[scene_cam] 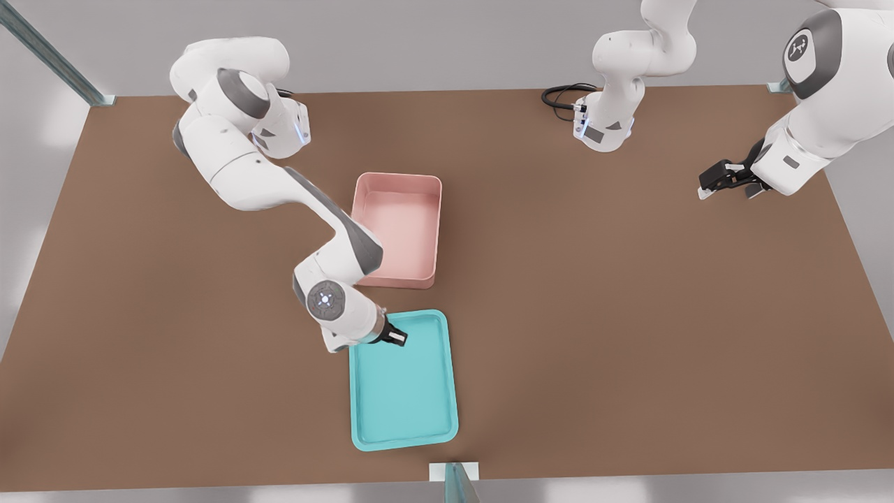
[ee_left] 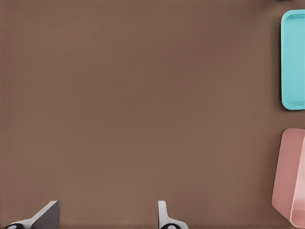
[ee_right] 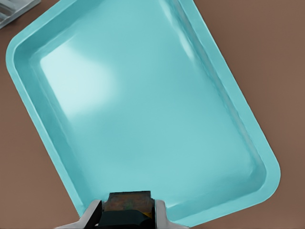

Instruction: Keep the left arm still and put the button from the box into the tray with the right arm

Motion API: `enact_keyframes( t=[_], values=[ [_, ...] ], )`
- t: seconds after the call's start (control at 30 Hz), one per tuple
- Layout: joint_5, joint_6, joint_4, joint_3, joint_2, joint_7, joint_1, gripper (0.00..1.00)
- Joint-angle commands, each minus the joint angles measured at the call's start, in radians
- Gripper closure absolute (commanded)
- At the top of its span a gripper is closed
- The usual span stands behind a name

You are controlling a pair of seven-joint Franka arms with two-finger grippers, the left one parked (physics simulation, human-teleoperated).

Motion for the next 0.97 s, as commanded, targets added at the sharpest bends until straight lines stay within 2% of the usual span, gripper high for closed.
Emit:
enact_keyframes(
  t=[0.0,0.07,0.1,0.13,0.27,0.33,0.4,0.5,0.53,0.57,0.6,0.67,0.7,0.93],
  values=[
    [-0.062,-0.021,0.029,-0.002,0.055,-0.532,0.019,0.49],
    [-0.075,-0.004,0.027,-0.006,0.078,-0.531,0.031,0.48],
    [-0.075,-0.003,0.027,-0.006,0.079,-0.528,0.031,0.34],
    [-0.075,-0.003,0.027,-0.006,0.079,-0.526,0.031,0.00],
    [-0.075,-0.003,0.030,0.001,0.075,-0.527,0.031,0.00],
    [-0.072,-0.027,0.030,0.038,0.041,-0.517,0.026,0.00],
    [-0.072,-0.239,0.029,0.153,-0.098,-0.527,-0.075,0.00],
    [-0.070,-0.656,0.029,0.285,-0.326,-0.578,-0.242,0.00],
    [-0.012,-0.800,0.027,0.160,-0.436,-0.860,-0.242,0.00],
    [0.201,-0.820,0.001,-0.336,-0.530,-1.123,-0.032,0.00],
    [0.191,-0.819,-0.084,-0.431,-0.648,-1.068,-0.001,0.00],
    [0.177,-0.813,-0.240,-0.451,-0.815,-0.989,0.003,0.00],
    [0.180,-0.811,-0.272,-0.453,-0.843,-0.989,0.002,0.00],
    [0.220,-0.790,-0.335,-0.500,-0.883,-0.994,0.003,0.00]
  ],
)
